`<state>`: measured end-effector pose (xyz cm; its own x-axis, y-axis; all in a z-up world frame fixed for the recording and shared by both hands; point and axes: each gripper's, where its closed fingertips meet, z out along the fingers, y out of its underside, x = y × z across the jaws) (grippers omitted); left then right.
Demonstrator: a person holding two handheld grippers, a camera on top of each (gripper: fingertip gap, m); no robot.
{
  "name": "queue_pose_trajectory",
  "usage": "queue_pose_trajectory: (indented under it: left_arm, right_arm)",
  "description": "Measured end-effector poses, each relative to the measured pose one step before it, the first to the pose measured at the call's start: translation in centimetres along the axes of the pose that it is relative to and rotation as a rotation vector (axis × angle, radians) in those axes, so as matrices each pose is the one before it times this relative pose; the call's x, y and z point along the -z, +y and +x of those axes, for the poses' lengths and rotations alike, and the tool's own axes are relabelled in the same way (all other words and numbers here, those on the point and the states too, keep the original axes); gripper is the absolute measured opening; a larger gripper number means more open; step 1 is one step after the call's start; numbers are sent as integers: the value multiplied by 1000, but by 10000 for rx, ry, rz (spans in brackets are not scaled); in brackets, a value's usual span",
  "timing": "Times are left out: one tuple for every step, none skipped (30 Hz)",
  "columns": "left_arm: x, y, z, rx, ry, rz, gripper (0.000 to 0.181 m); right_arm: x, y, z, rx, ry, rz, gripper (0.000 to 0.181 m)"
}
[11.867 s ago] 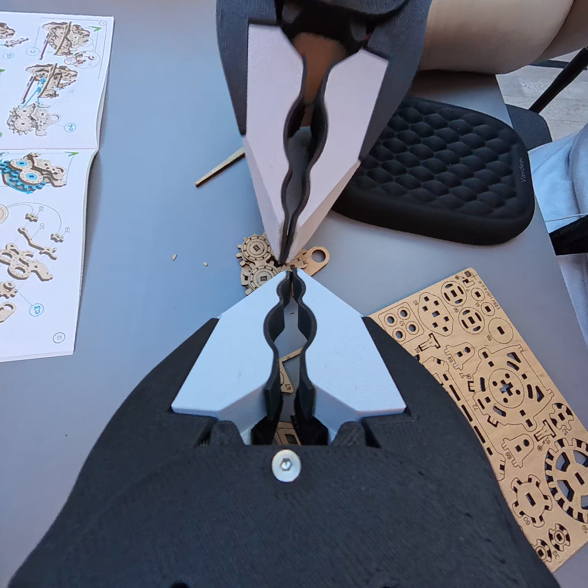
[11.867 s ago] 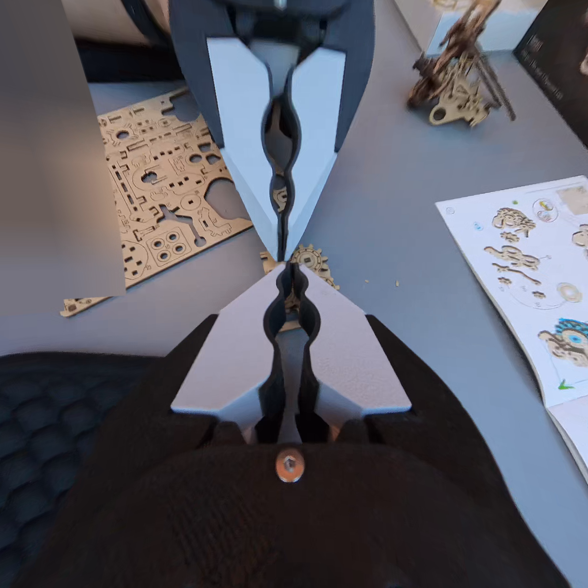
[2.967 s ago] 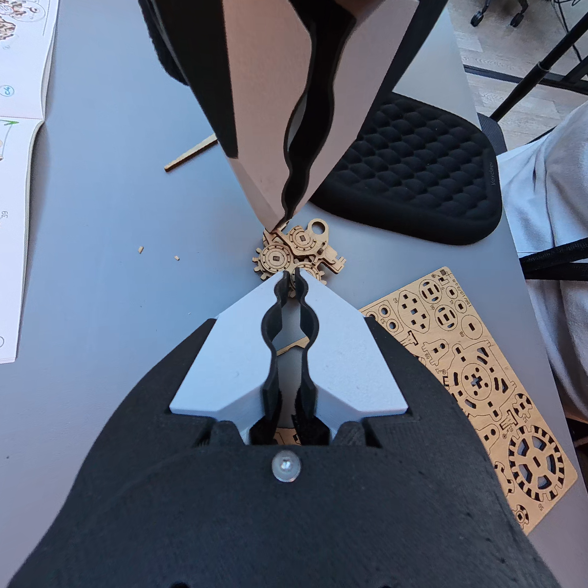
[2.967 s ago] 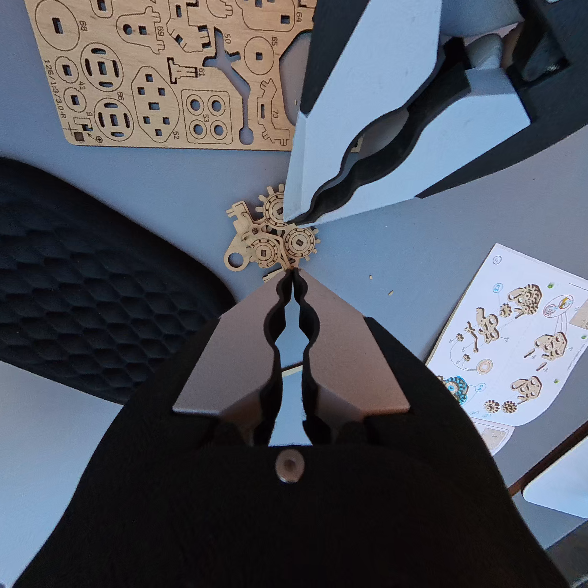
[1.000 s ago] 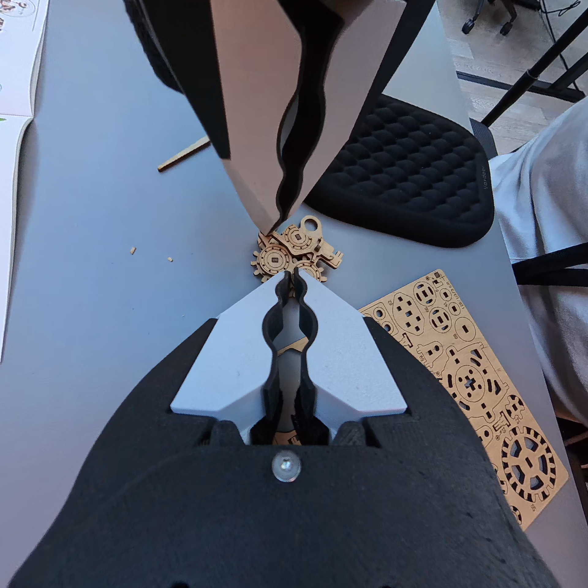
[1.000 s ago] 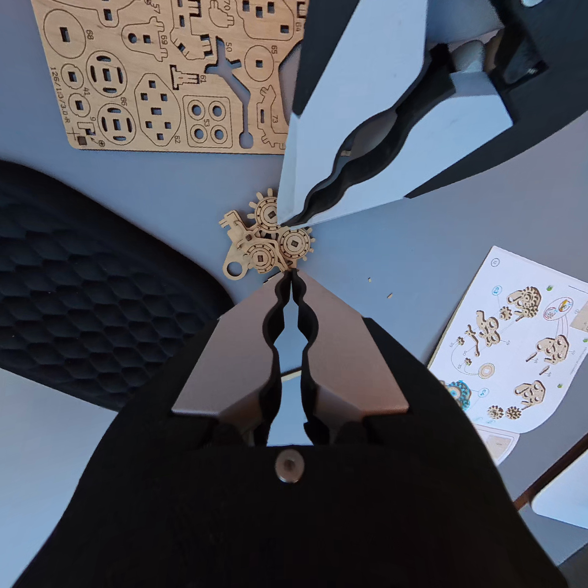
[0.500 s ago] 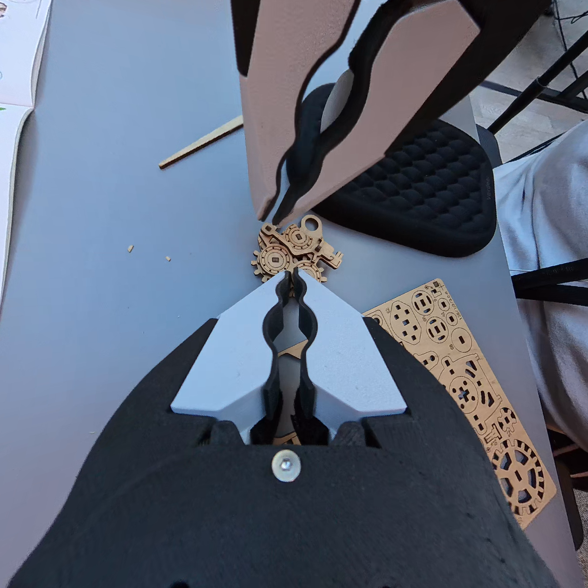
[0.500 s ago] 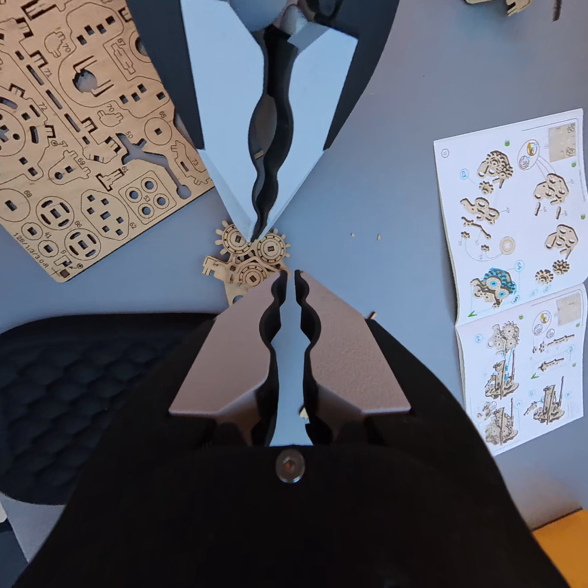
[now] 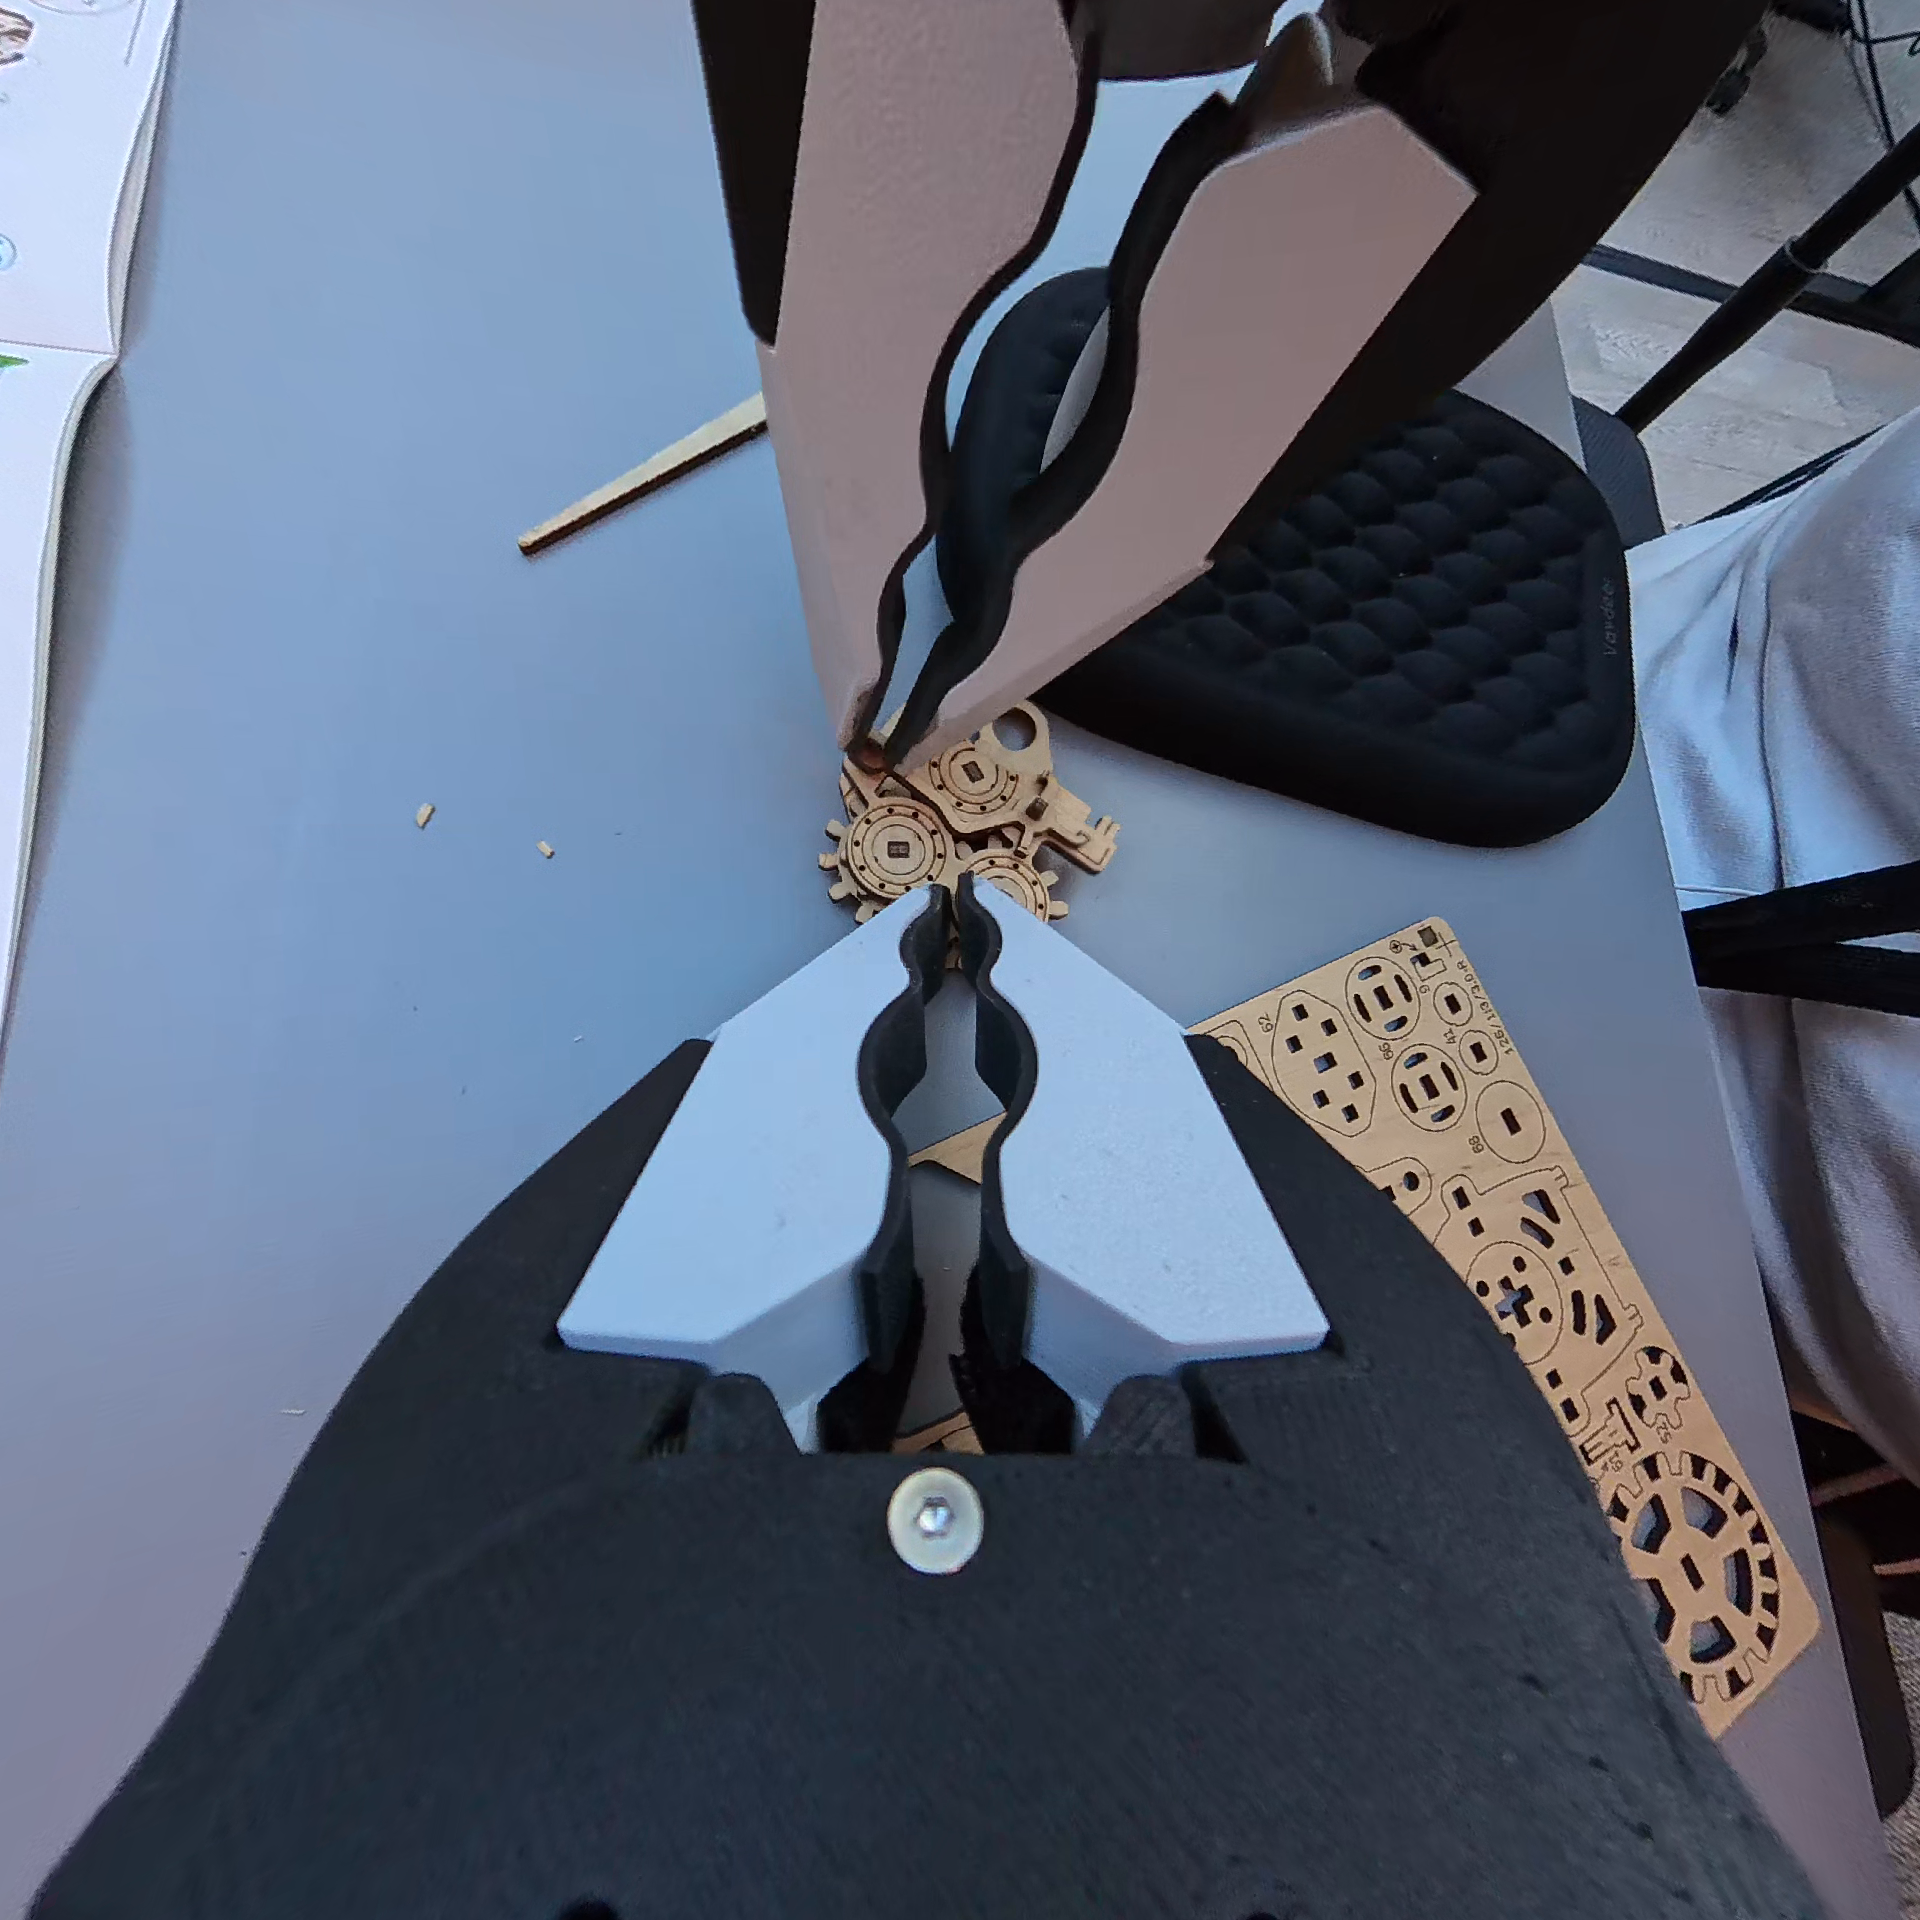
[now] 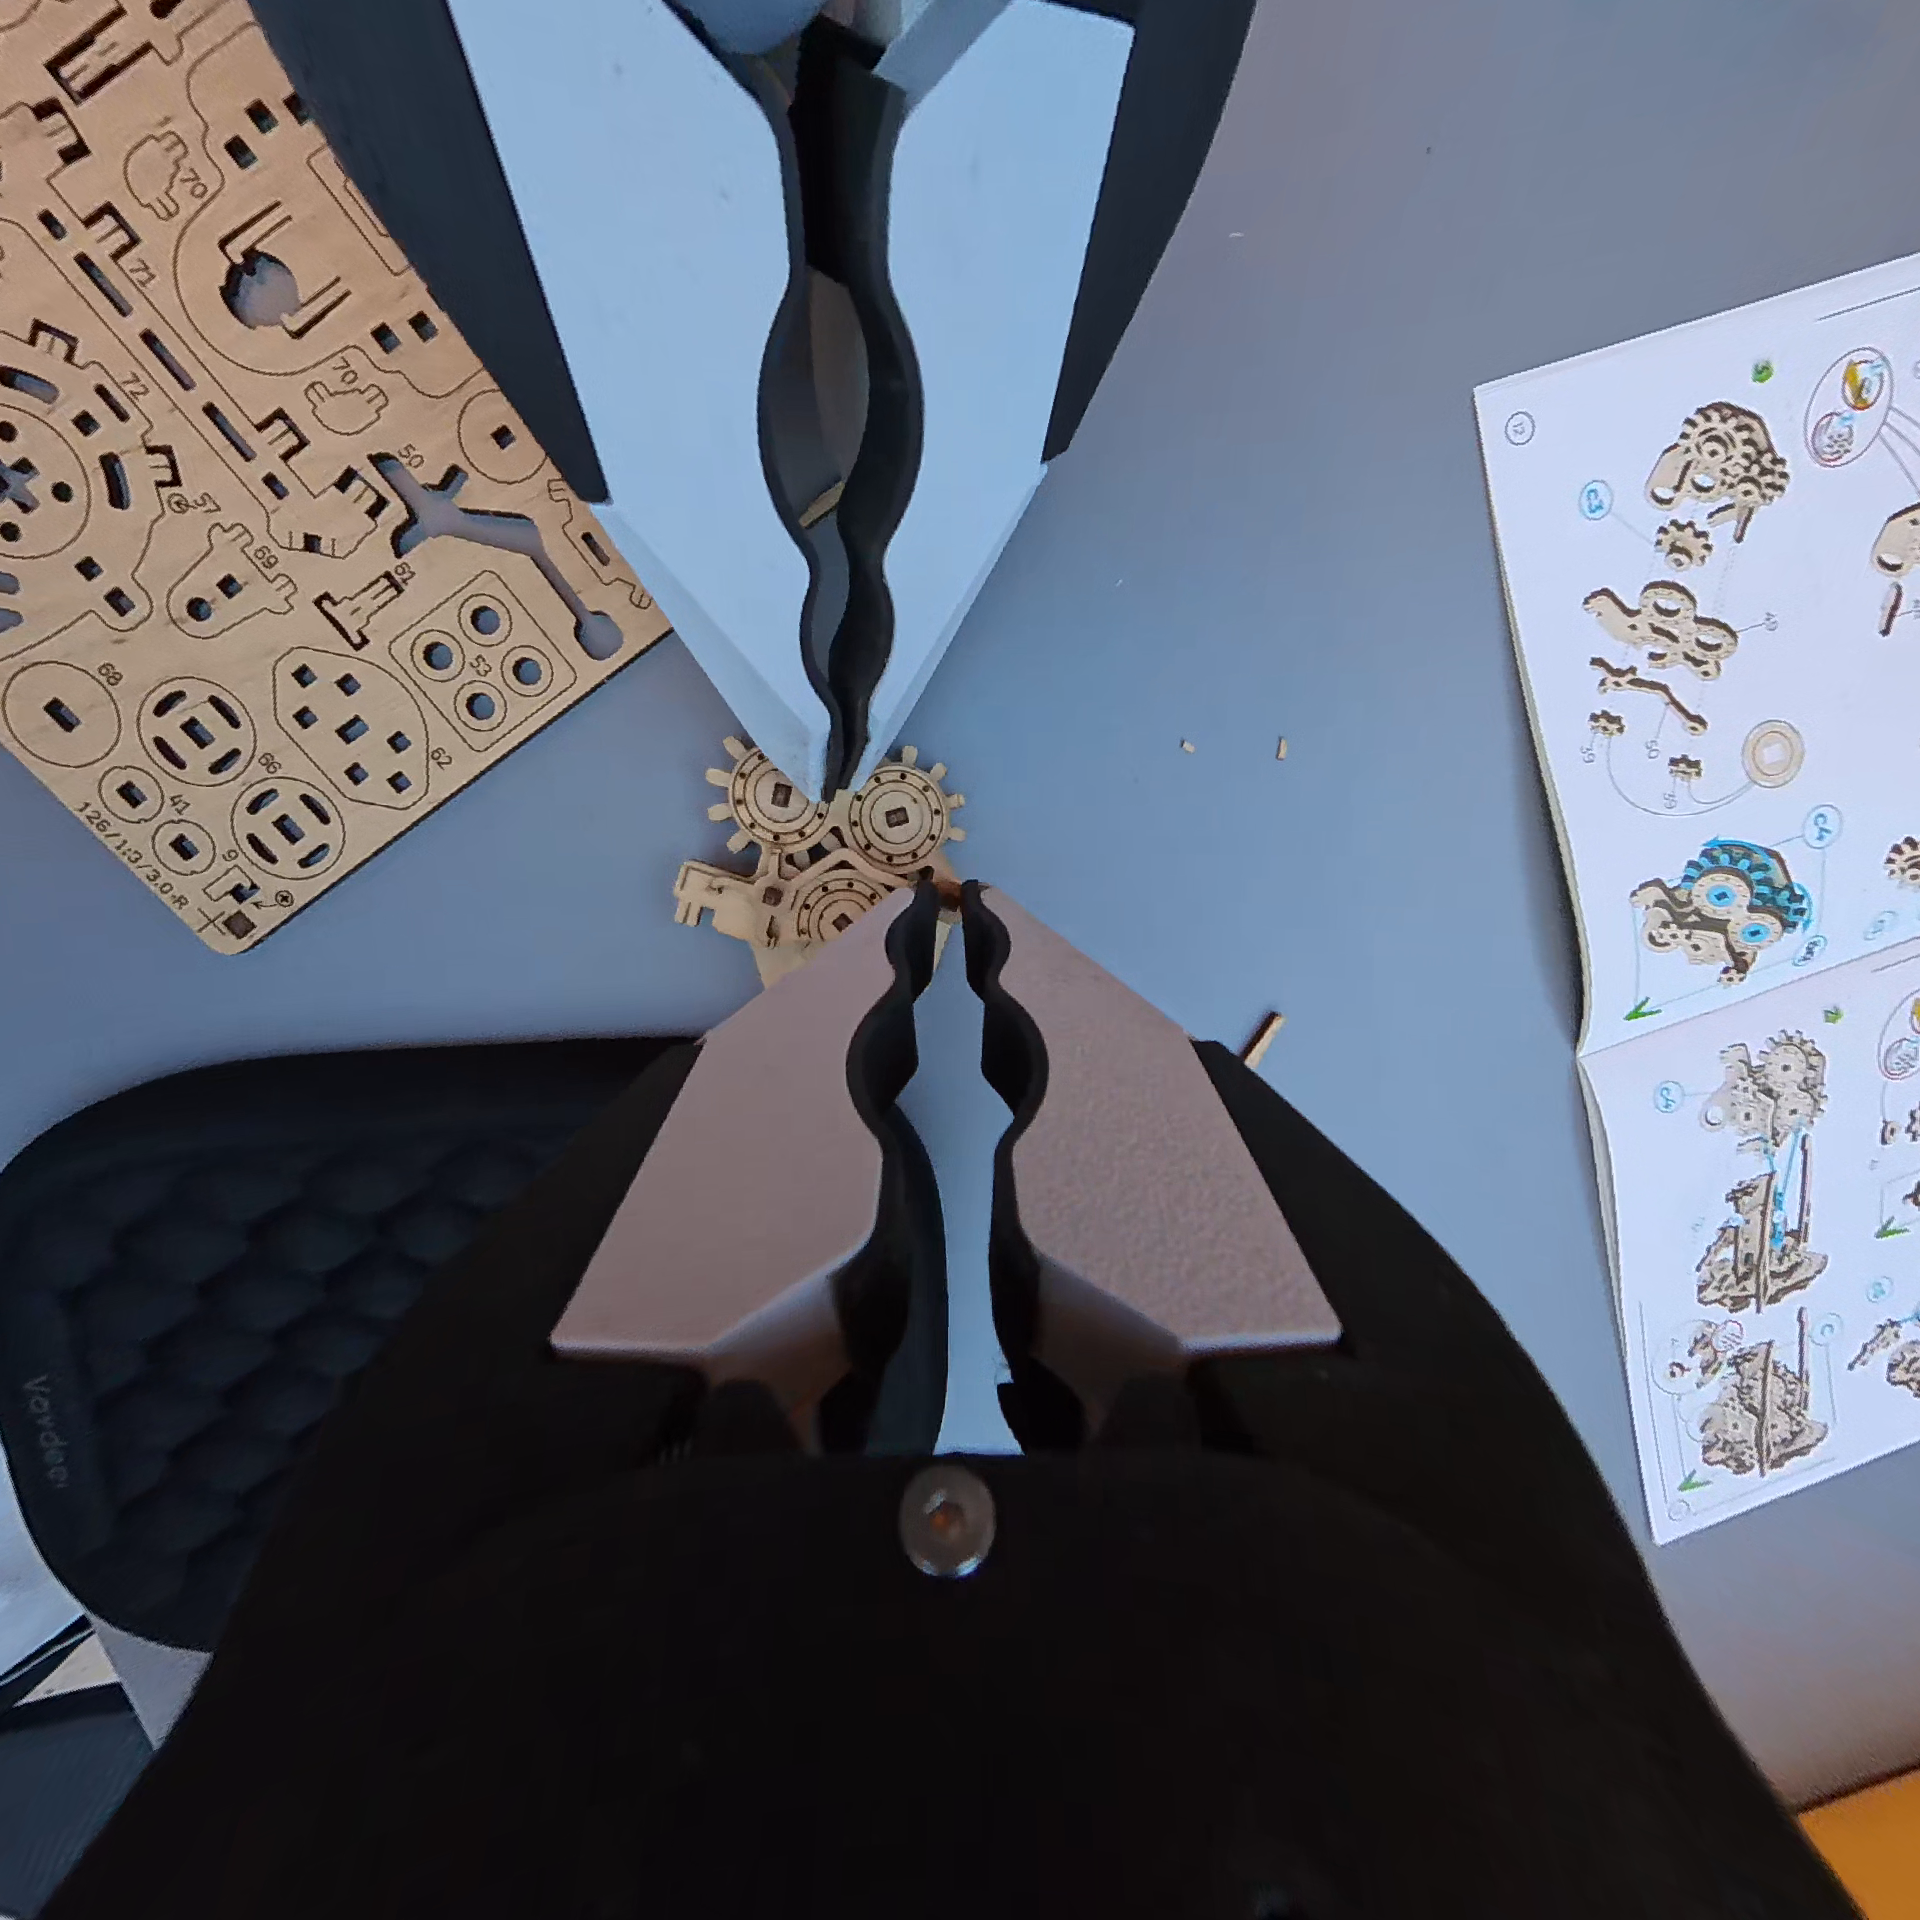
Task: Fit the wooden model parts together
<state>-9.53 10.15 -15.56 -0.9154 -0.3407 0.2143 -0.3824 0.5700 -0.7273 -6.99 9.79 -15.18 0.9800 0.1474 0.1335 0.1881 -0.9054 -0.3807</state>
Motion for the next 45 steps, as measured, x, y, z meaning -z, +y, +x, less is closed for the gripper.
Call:
queue_pose_trajectory:
  left_arm:
    - [-11, 11, 31, -10, 13, -1, 0]
    - [-18, -16, 25, -6, 9, 6, 0]
    - [-11, -3, 36, 1, 14, -3, 0]
    - [-10, 0, 29, -2, 10, -5, 0]
    - [-10, 2, 10, -10, -6, -4, 0]
    - [-9, -7, 5, -12, -12, -7, 0]
    - [-9, 4, 16, -7, -2, -5, 0]
    - [-9, -8, 24, -2, -4, -6, 0]
    - [-16, -4, 15, -2, -2, -7, 0]
    - [-24, -7, 50, -7, 10, -3, 0]
    - [-33, -16, 66, -6, 18, -1, 0]
    - [-42, -14, 69, -1, 26, 0, 0]
    - [-34, -8, 58, 1, 20, 0, 0]
    - [-28, -7, 27, 3, 12, -2, 0]
    - [-8, -7, 13, 1, 6, 1, 0]
    - [-4, 2, 7, 8, 12, 5, 0]
    - [0, -2, 8, 18, 16, 9, 0]
    - [6, 0, 4, 22, 20, 10, 0]
    - [-7, 3, 0, 18, 18, 8, 0]
    - [2, 3, -1, 13, 12, 6, 0]
    - [5, -1, -1, 3, 7, 2, 0]
    - [-6, -2, 4, -11, 0, 0, 0]
    - [2, 8, -1, -13, -7, 0, 0]
    - [-5, -1, 13, 1, 7, -3, 0]
    - [-1, -2, 10, 3, 5, 2, 0]
    - [-3, -7, 7, -1, 5, 5, 0]
    - [-3, 3, 5, 4, 12, 4, 0]
    - [-2, -6, 16, 8, 14, 2, 0]
    - [-6, -1, 27, -1, 11, -1, 1]
    - [-12, -2, 15, -9, -2, -1, 1]
    - [-20, -8, 20, -13, 1, -1, 1]
    - [-15, -8, 20, -12, 2, 3, 1]
    - [-10, -1, 14, -2, 13, 6, 1]
    - [-6, -5, 5, 12, 15, 8, 1]
    - [8, 1, 1, 19, 19, 8, 1]
    - [13, 2, -4, 23, 17, 12, 1]
    - [9, 2, -12, 22, 15, 5, 1]
    - [-1, 4, 4, 14, 13, 1, 1]
    - [-9, -6, 8, -3, -2, 3, 1]
    - [-8, 6, -7, -21, -12, -7, 1]
    - [13, 2, 1, -24, -13, -8, 1]
    - [-5, 3, 3, -12, -7, -1, 1]
    - [-2, -5, -4, 4, 2, 1, 1]
    - [11, 0, -6, 11, 8, 3, 1]
    - [1, 8, -7, 19, 15, 9, 1]
  right_arm:
    - [-4, 3, 6, -17, 23, -28, 4]
    - [5, 11, 8, 0, 37, -38, 4]
    - [1, 25, -6, 83, 39, -39, 4]
    - [12, 33, 98, 63, 92, -56, 6]
    - [28, 4, 112, 75, 89, -23, 8]
    - [-4, 29, -56, 32, -39, -12, 7]
    - [-37, 0, -136, -46, -125, 30, 5]
    - [4, -8, -3, -42, -63, 48, 4]
    - [-7, 1, -12, 11, -62, 60, 5]
    - [0, 6, 3, -29, -68, 55, 5]
    - [4, 20, -7, -73, -76, 42, 5]
    - [4, 8, -4, -45, -75, 34, 5]
    - [-2, -1, -24, 15, -78, 28, 5]
    - [-11, -11, -78, 117, -78, 10, 5]
    - [-3, 5, 8, 170, 4, -23, 5]
    - [6, -3, 0, 128, 15, -40, 5]
    - [-8, -2, 15, 73, 21, -51, 4]
    - [7, 5, 29, 65, 37, -47, 5]
    - [-1, 7, 20, 73, 36, -41, 4]
    - [3, -8, 4, 59, 40, -23, 4]
    - [-5, -8, -5, 57, 43, -22, 4]
    - [6, -21, -5, 96, 52, -11, 4]
    - [0, -72, 66, 158, 139, 25, 2]
    - [-16, 42, 5, 157, 105, -35, 2]
    - [1, 3, -4, 44, 37, -23, 2]
    - [1, 17, -2, -30, -19, -23, 2]
    - [0, -1, -4, -59, -47, 4, 2]
    - [-5, 22, -4, -45, -63, 7, 2]
    - [-11, 27, -14, -38, -75, -1, 3]
    - [-26, 47, -75, -23, -114, -31, 5]
    - [-3, 6, 1, -20, -76, -23, 5]
    - [-12, -11, 9, -9, -64, -47, 5]
    - [-4, -11, 39, 14, -45, -70, 3]
    - [-3, -13, 19, 68, -57, -95, 3]
    - [-12, 7, 1, -16, -80, -106, 3]
    - [-13, -22, 21, -66, -92, -83, 3]
    - [1, 3, -8, -57, -94, -74, 3]
    - [-3, 36, -20, -47, -104, -87, 3]
    - [-1, 13, 2, -58, -83, -74, 3]
    - [-2, 7, 3, -67, -70, -66, 3]
    - [-5, 15, -6, -79, -63, -72, 4]
    - [3, 6, 4, -74, -58, -69, 4]
    - [-9, -10, 15, -92, -36, -39, 4]
    - [-6, -6, 11, -105, -23, -38, 4]
    - [-2, 7, 1, -145, -15, -40, 4]
